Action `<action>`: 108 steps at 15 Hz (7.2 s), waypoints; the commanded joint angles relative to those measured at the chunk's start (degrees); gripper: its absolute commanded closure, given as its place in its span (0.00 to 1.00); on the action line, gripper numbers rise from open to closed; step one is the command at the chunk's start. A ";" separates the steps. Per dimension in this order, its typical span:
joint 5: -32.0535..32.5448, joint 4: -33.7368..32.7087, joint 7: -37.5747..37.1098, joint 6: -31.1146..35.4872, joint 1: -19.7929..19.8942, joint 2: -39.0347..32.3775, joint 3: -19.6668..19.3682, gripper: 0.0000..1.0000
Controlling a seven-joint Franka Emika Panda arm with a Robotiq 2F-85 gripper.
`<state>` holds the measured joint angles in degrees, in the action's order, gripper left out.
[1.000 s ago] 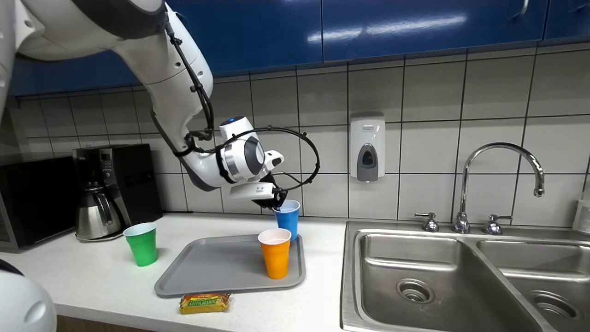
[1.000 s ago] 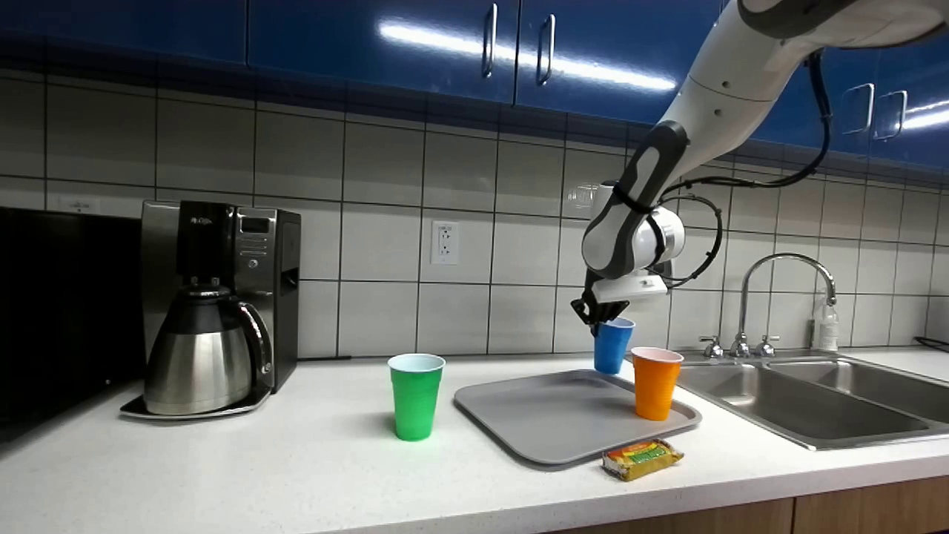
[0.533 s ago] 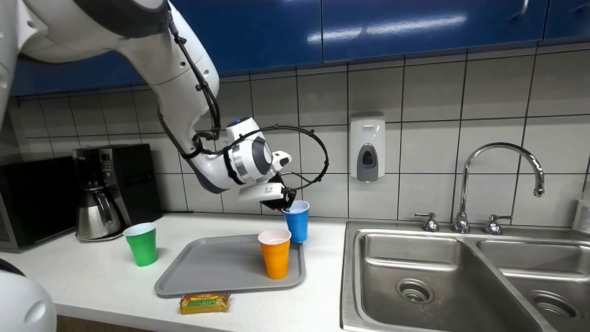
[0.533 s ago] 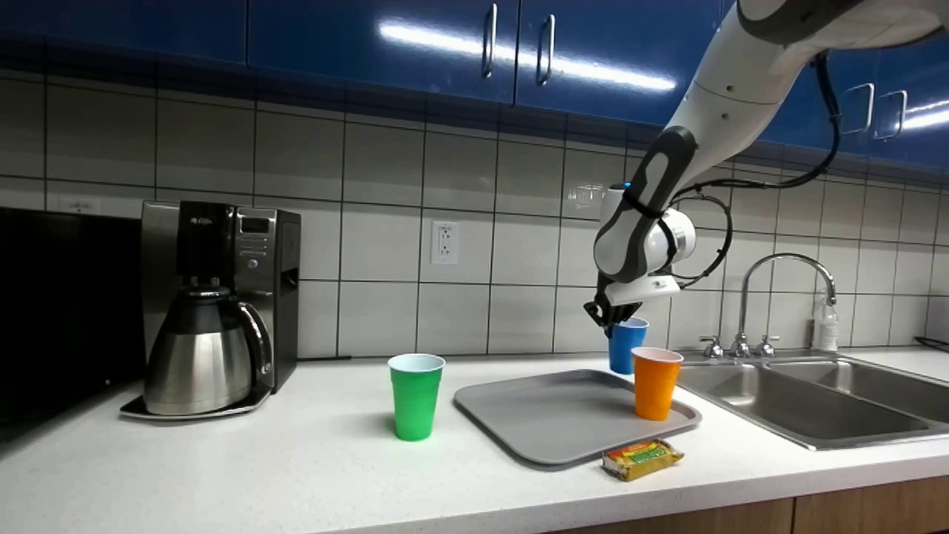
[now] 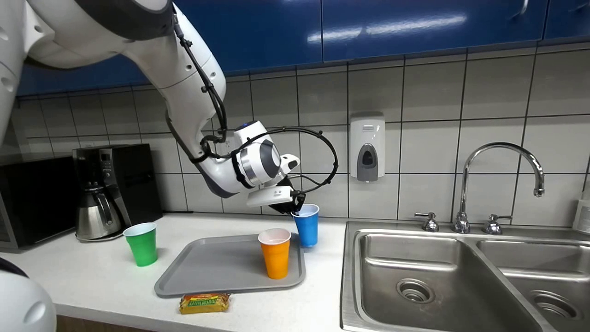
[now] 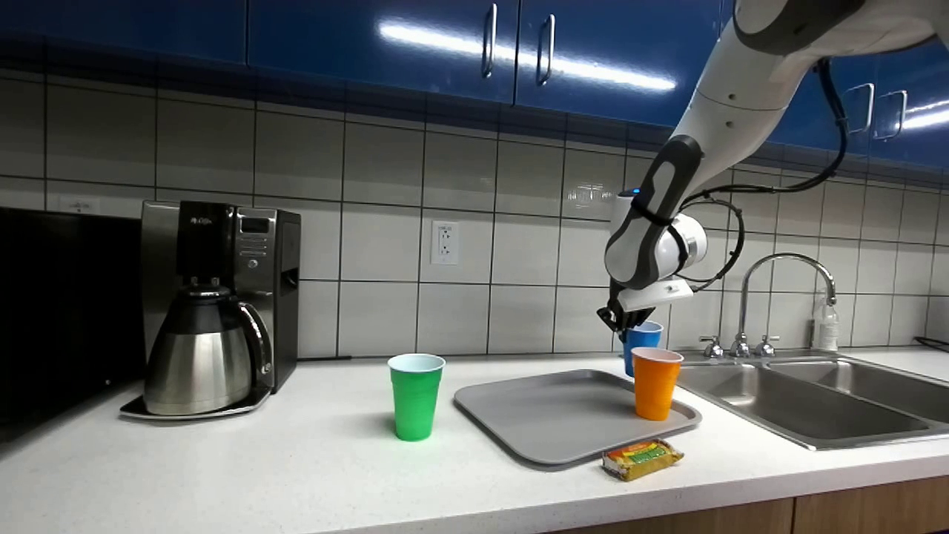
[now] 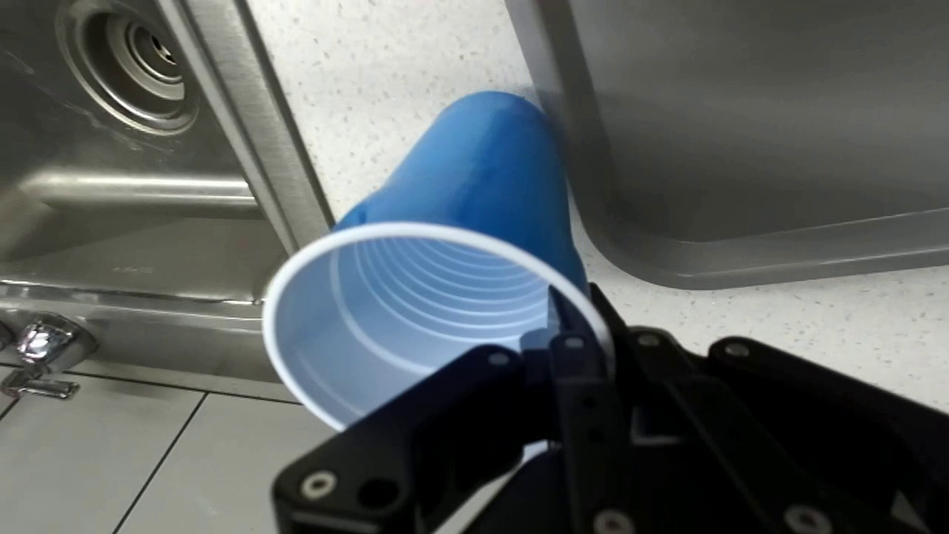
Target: Remove the cups from the tray
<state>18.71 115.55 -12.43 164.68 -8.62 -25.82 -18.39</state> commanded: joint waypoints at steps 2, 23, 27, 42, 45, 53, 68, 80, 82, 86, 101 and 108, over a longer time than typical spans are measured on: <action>1.79 -0.20 -0.34 1.31 0.25 -0.60 -1.61 0.99; 1.33 -0.42 -0.56 2.51 -0.52 -4.10 -3.37 0.28; 1.56 -0.03 -0.80 2.93 -1.08 -3.69 -3.81 0.00; 3.23 2.82 -2.74 3.63 -7.12 0.49 -9.07 0.00; 3.71 4.32 -3.33 3.41 -8.22 2.91 -9.50 0.00; 2.65 8.57 -3.97 1.76 -13.96 8.47 -11.89 0.00; 1.21 9.04 -8.52 -13.96 -6.50 16.44 1.18 0.00; -5.11 12.08 -5.97 -17.73 3.45 19.42 10.53 0.00; -5.89 12.73 -5.47 -17.73 4.02 19.62 11.11 0.00; -6.73 14.14 -5.03 -17.61 4.56 19.98 11.80 0.00; -4.91 17.95 -5.85 -16.24 4.95 19.44 11.84 0.00; -4.19 18.83 -5.96 -15.71 4.99 18.80 11.67 0.00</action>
<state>13.58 133.44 -19.26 148.69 -5.33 -7.73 -7.92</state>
